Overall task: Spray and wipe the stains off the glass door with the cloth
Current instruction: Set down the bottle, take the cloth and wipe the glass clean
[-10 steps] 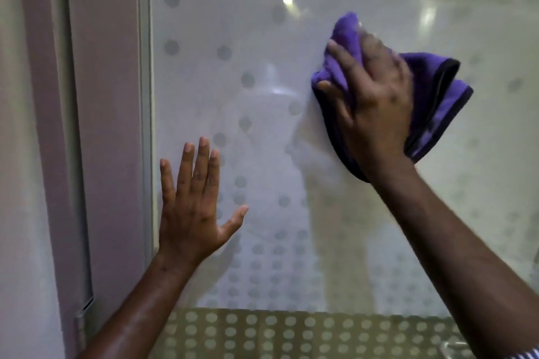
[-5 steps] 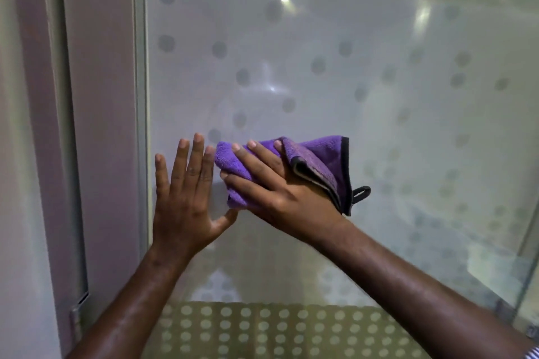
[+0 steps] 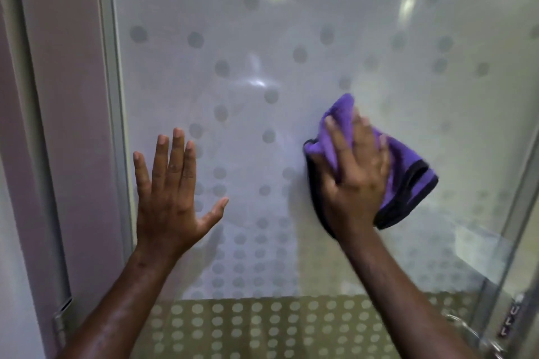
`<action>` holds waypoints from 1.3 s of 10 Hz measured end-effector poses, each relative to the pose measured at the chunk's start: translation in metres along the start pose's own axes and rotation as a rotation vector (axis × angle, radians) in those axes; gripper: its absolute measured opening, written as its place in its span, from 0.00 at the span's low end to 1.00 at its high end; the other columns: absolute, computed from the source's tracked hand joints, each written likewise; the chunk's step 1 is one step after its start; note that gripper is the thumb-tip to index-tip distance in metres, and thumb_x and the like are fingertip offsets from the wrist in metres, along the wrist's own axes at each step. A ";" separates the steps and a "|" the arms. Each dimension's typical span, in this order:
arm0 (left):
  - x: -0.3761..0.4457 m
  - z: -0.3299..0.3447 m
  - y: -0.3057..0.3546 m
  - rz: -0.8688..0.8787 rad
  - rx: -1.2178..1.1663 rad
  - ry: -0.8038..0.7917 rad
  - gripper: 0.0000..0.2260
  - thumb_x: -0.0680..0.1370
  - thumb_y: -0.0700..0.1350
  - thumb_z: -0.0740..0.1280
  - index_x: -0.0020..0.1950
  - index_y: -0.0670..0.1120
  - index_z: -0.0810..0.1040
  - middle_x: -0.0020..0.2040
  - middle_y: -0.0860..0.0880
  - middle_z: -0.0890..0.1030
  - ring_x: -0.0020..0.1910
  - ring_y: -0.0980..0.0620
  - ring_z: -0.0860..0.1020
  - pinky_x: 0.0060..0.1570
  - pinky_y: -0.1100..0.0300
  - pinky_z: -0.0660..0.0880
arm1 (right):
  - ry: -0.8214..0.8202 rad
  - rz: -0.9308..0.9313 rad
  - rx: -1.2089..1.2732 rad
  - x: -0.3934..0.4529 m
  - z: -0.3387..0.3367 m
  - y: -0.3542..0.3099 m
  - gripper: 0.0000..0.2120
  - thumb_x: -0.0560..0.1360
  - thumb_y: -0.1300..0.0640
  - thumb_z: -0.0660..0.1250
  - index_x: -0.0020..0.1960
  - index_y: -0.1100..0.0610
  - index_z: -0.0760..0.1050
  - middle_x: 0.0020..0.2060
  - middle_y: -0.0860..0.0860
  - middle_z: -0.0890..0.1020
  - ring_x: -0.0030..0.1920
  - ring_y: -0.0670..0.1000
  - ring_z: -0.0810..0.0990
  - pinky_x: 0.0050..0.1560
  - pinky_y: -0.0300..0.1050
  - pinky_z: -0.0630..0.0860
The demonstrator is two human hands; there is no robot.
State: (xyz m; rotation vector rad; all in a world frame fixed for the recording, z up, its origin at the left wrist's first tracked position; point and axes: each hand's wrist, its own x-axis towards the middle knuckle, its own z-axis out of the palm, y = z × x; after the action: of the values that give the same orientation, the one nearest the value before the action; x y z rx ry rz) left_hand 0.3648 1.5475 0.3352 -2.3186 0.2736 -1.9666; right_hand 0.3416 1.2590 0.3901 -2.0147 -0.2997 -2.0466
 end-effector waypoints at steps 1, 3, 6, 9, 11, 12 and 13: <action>0.000 0.002 0.000 -0.002 -0.008 0.006 0.44 0.81 0.69 0.55 0.84 0.38 0.50 0.85 0.38 0.51 0.85 0.37 0.50 0.81 0.31 0.45 | -0.131 -0.211 0.065 -0.053 0.004 -0.020 0.23 0.84 0.45 0.65 0.77 0.50 0.72 0.79 0.58 0.68 0.80 0.58 0.66 0.79 0.65 0.59; -0.001 0.003 -0.002 -0.007 -0.050 0.032 0.44 0.81 0.69 0.56 0.84 0.39 0.52 0.85 0.39 0.53 0.85 0.38 0.52 0.81 0.32 0.47 | -0.531 -0.684 0.185 -0.144 -0.012 -0.030 0.20 0.87 0.57 0.61 0.79 0.51 0.69 0.83 0.56 0.60 0.83 0.60 0.56 0.82 0.63 0.53; -0.001 0.004 -0.002 -0.014 -0.087 0.037 0.43 0.81 0.69 0.54 0.84 0.39 0.52 0.85 0.38 0.53 0.85 0.38 0.52 0.81 0.31 0.48 | -0.538 -0.665 0.315 -0.103 -0.021 -0.007 0.20 0.86 0.59 0.62 0.77 0.48 0.71 0.82 0.54 0.63 0.83 0.57 0.59 0.83 0.54 0.54; 0.000 -0.013 0.006 -0.110 -0.433 0.021 0.35 0.84 0.63 0.54 0.83 0.40 0.58 0.85 0.40 0.56 0.85 0.39 0.52 0.81 0.31 0.43 | -0.546 0.218 0.801 -0.106 -0.044 -0.034 0.21 0.82 0.47 0.67 0.75 0.40 0.73 0.78 0.43 0.71 0.80 0.48 0.66 0.83 0.48 0.52; -0.037 -0.053 0.058 -0.332 -0.862 -0.072 0.24 0.83 0.53 0.60 0.76 0.44 0.72 0.82 0.45 0.65 0.85 0.45 0.56 0.84 0.40 0.46 | -0.325 1.070 1.192 -0.090 -0.069 -0.054 0.23 0.78 0.43 0.70 0.69 0.51 0.80 0.64 0.48 0.83 0.68 0.52 0.78 0.72 0.46 0.70; -0.042 -0.079 0.086 -0.483 -1.092 -0.154 0.18 0.81 0.52 0.64 0.69 0.47 0.79 0.71 0.52 0.79 0.76 0.54 0.72 0.79 0.56 0.65 | -0.494 1.766 1.407 -0.108 -0.096 -0.046 0.18 0.78 0.44 0.68 0.63 0.53 0.78 0.52 0.58 0.84 0.49 0.55 0.84 0.51 0.45 0.76; -0.036 -0.102 0.115 -0.718 -1.360 -0.470 0.12 0.82 0.52 0.68 0.63 0.52 0.80 0.57 0.50 0.86 0.58 0.56 0.83 0.64 0.58 0.78 | -0.625 1.761 1.311 -0.133 -0.138 -0.045 0.16 0.85 0.69 0.55 0.69 0.64 0.73 0.68 0.62 0.77 0.45 0.50 0.87 0.38 0.40 0.83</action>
State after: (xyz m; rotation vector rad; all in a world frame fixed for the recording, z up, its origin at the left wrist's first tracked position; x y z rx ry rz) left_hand 0.2497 1.4470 0.2968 -4.0941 1.1440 -1.4070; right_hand 0.1983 1.2621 0.2552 -0.9772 0.0909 0.0459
